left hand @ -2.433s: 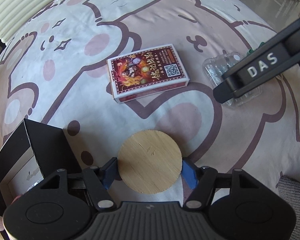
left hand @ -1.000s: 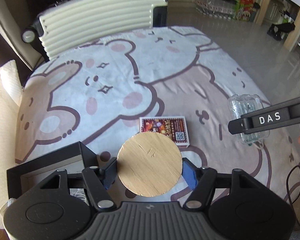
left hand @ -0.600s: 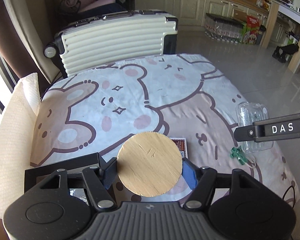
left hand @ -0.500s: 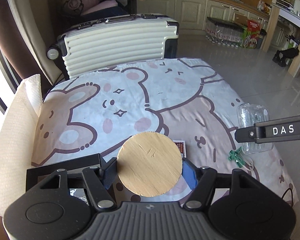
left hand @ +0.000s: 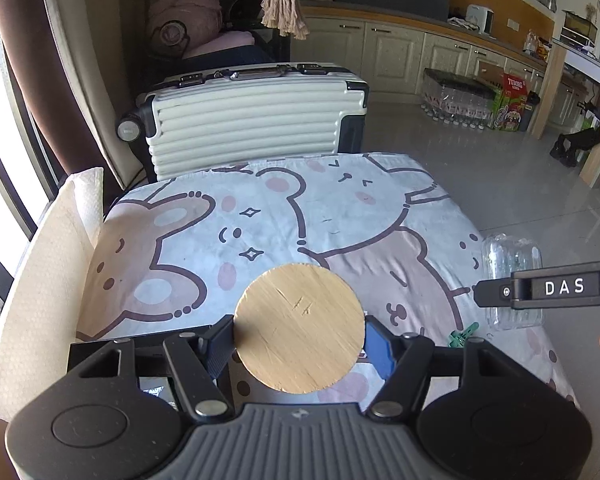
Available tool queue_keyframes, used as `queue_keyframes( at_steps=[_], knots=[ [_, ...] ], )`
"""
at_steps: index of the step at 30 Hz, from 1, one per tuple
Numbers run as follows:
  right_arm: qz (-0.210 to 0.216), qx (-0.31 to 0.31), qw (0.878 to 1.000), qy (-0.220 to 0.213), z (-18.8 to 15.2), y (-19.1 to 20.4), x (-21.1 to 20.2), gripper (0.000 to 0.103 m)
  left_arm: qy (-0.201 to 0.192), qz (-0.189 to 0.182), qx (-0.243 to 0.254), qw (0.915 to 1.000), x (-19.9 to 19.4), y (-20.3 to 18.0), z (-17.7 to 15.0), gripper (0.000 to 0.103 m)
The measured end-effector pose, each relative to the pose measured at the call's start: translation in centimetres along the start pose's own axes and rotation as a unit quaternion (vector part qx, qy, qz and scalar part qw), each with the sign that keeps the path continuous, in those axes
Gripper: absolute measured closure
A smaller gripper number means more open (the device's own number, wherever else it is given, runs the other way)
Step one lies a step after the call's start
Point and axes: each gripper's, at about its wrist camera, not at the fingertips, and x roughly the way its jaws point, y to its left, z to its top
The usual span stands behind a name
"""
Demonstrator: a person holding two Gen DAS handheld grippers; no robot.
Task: Organize objects
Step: 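Lift the disc with the left tool while the right tool carries the plastic box toward the black box, then lower the plastic box into the black box with the right tool while the left tool holds the disc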
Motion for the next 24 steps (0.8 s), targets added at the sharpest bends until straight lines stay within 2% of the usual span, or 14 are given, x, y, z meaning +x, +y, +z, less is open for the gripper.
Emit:
queue_keyframes(
  at_steps=[13, 24],
  knots=[
    [-0.001, -0.01, 1.0, -0.004, 0.1, 1.8, 0.5, 0.03, -0.01, 0.013, -0.03, 0.9994, -0.4, 3.0, -0.2, 0.035],
    [0.026, -0.034, 0.999, 0.001, -0.1, 6.4, 1.3, 0.03, -0.016, 0.04, -0.069, 0.9967, -1.8, 8.1, -1.2, 0.035]
  ],
)
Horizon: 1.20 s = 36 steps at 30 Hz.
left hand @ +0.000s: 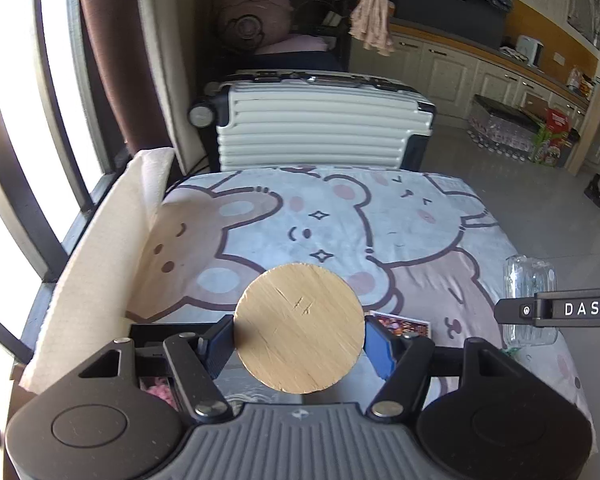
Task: Organize objects
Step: 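Lower the plastic box into the black box with the right tool while the left tool holds the disc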
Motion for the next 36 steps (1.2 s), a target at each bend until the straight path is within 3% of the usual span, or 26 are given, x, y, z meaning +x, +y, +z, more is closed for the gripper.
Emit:
queue_keyframes(
  at_steps=[19, 27, 36],
  knots=[
    [0.069, -0.049, 0.996, 0.02, -0.9, 9.0, 1.6, 0.03, -0.014, 0.036, -0.09, 0.9952, -2.6, 9.8, -1.3, 0.035],
    [0.114, -0.053, 0.99, 0.057, -1.8, 11.9, 3.0, 0.03, -0.011, 0.041, -0.103, 0.9938, -2.5, 11.6, -1.7, 0.035],
    [0.149, -0.047, 0.98, 0.127, -3.3, 15.1, 6.2, 0.03, -0.009, 0.042, -0.124, 0.9913, -2.0, 13.4, -2.0, 0.035]
  ],
)
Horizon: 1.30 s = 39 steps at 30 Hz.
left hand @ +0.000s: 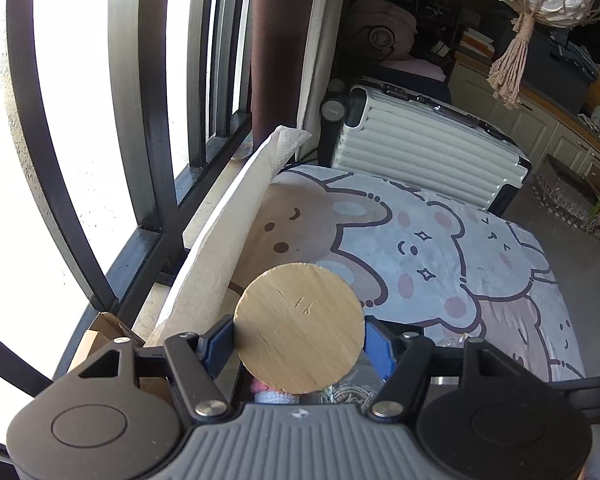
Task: Organize objects
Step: 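Lower the plastic box into the black box with the right tool while the left tool holds the disc, then lower the wooden disc into the black box with the left tool and open it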
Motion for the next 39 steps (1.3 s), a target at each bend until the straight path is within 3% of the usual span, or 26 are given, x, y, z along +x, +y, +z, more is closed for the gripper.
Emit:
queue_keyframes(
  at_steps=[9, 19, 21, 39],
  knots=[
    [-0.043, -0.049, 0.995, 0.08, -0.9, 3.2, 5.9, 0.03, 0.019, -0.004, -0.005, 0.9998, 1.5, 0.8, 0.0, 0.035],
    [-0.065, -0.004, 0.992, 0.109, -0.3, 2.3, 8.4, 0.029, 0.04, 0.004, -0.003, 0.9992, 3.3, 1.6, 0.2, 0.035],
    [-0.061, 0.004, 0.991, 0.118, -0.3, 2.1, 8.6, 0.023, 0.046, 0.006, -0.002, 0.9989, 3.6, 1.6, 0.2, 0.035],
    [-0.032, -0.004, 0.996, 0.085, 0.6, 1.2, 6.1, 0.026, 0.064, 0.006, 0.013, 0.9979, 4.7, 0.0, 0.0, 0.035]
  ],
)
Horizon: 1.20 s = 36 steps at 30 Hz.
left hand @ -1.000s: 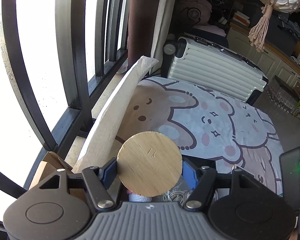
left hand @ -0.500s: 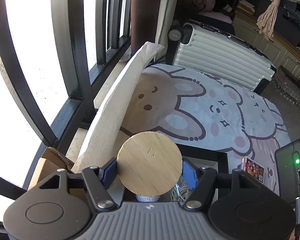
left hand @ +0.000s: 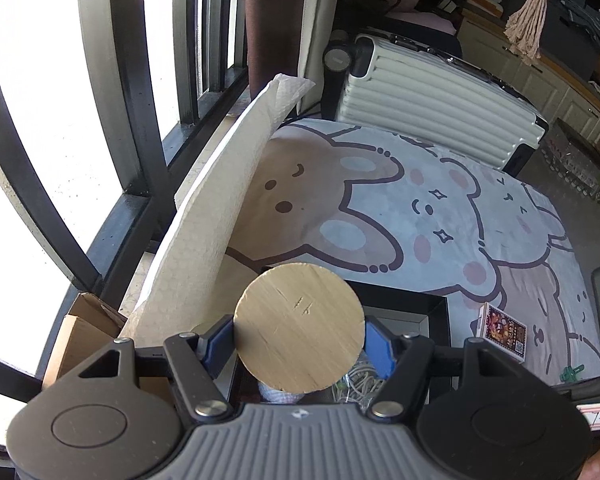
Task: Organize objects
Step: 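Lower the wooden disc into the black box with the left tool and open it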
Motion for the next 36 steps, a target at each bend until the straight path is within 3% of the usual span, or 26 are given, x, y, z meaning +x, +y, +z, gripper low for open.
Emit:
queue_keyframes(
  at_steps=[9, 18, 22, 28, 36],
  knots=[
    [0.007, -0.02, 0.998, -0.062, 0.6, -1.9, -3.5, 0.031, 0.007, -0.002, 0.009, 0.9999, 0.9, -1.8, 0.2, 0.035],
    [-0.025, -0.021, 0.996, -0.087, 1.1, -5.3, -5.0, 0.039, 0.047, -0.02, 0.004, 0.9987, 4.8, -4.4, 0.7, 0.035],
    [-0.014, 0.015, 0.993, -0.113, 1.8, -7.6, -6.0, 0.044, 0.064, -0.025, 0.002, 0.9976, 6.7, -5.3, 0.9, 0.035],
    [0.003, 0.052, 0.991, -0.122, 2.7, -9.5, -6.0, 0.046, 0.104, -0.031, 0.04, 0.9933, 9.3, -7.5, 0.3, 0.035],
    [0.018, 0.049, 0.991, -0.122, 3.3, -9.7, -5.8, 0.046, 0.141, -0.047, 0.082, 0.9855, 11.6, -10.0, -0.5, 0.034]
  ],
)
